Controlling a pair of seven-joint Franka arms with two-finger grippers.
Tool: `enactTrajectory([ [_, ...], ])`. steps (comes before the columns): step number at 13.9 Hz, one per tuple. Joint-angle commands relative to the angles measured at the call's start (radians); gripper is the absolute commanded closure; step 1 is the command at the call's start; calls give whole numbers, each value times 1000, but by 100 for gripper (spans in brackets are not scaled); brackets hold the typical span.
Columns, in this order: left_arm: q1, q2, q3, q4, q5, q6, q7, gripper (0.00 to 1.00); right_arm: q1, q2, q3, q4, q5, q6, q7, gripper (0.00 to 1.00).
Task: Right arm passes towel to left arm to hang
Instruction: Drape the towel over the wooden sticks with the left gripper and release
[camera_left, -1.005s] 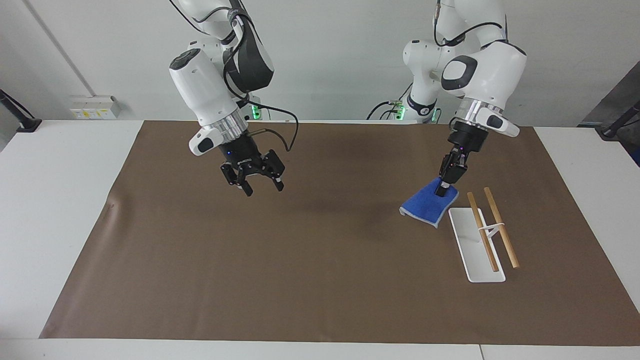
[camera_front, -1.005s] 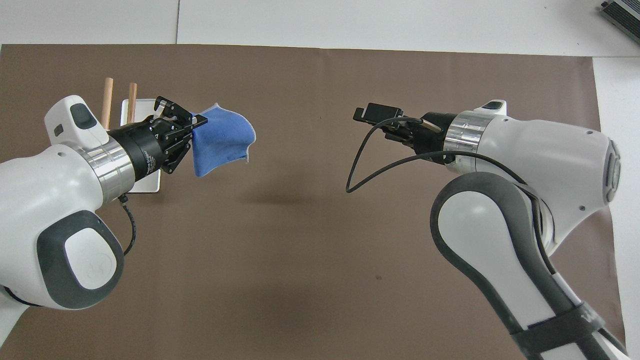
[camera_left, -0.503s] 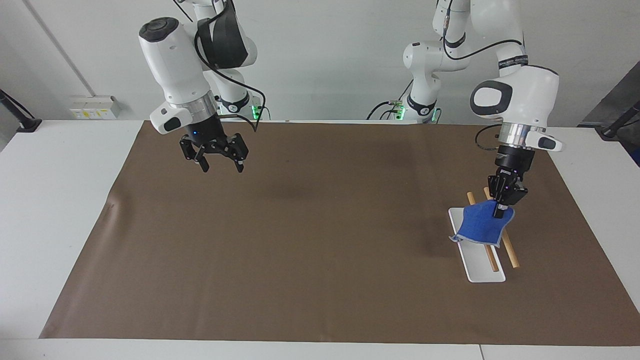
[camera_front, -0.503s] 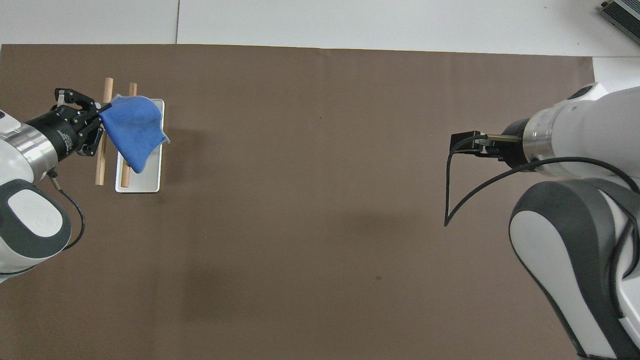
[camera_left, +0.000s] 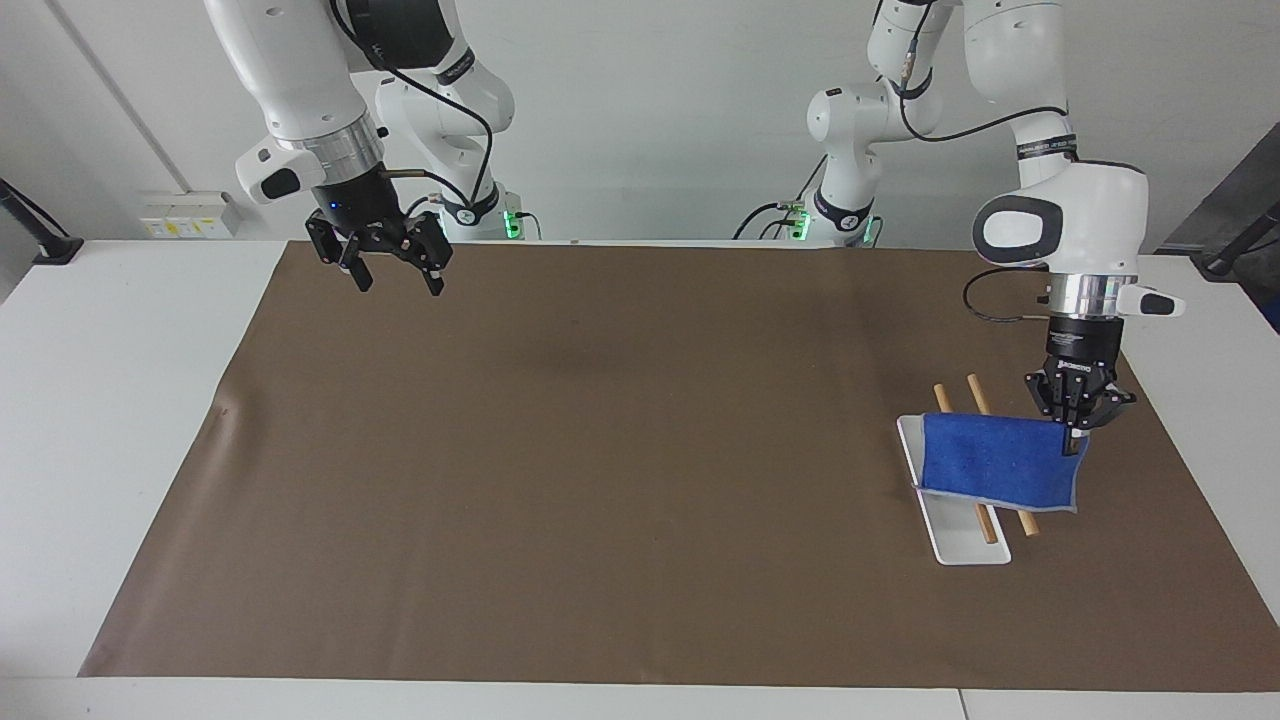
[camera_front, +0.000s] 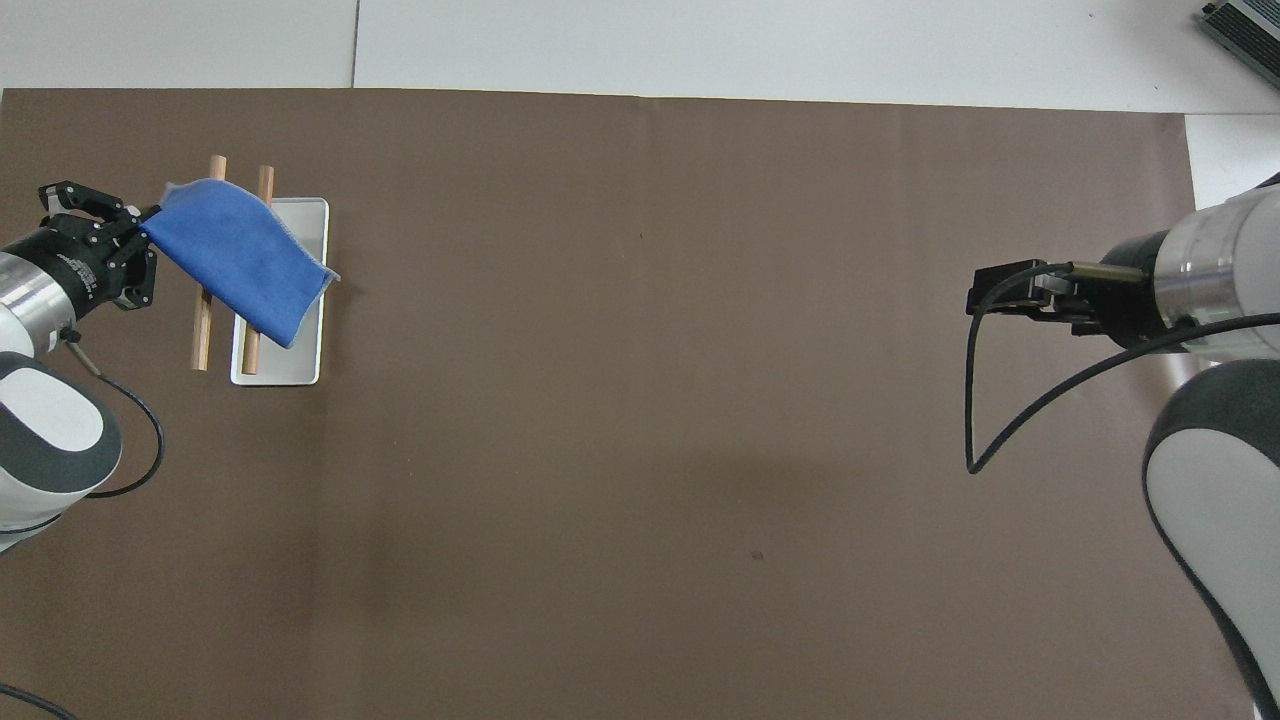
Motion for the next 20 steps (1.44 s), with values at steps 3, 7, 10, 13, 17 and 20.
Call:
enactTrajectory([
  [3, 46, 0, -12, -30, -26, 43, -170, 100, 29, 0, -76, 75, -56, -121, -27, 0],
  [7, 43, -5, -12, -40, -26, 29, -166, 0, 26, 3, -168, 101, -45, -183, -138, 0],
  [10, 43, -8, -9, -44, -25, 16, -164, 0, 25, -23, -170, 51, -50, -176, -139, 0],
  [13, 48, -8, -6, -43, -23, 9, -47, 0, 26, -32, -170, 24, -60, -143, -141, 0],
  [17, 84, -11, -3, -38, -21, 0, 216, 0, 31, -32, -167, 27, -47, -144, -147, 0],
  [20, 112, -17, -3, -38, -20, -24, 323, 0, 31, -32, -167, 26, -44, -141, -149, 0],
])
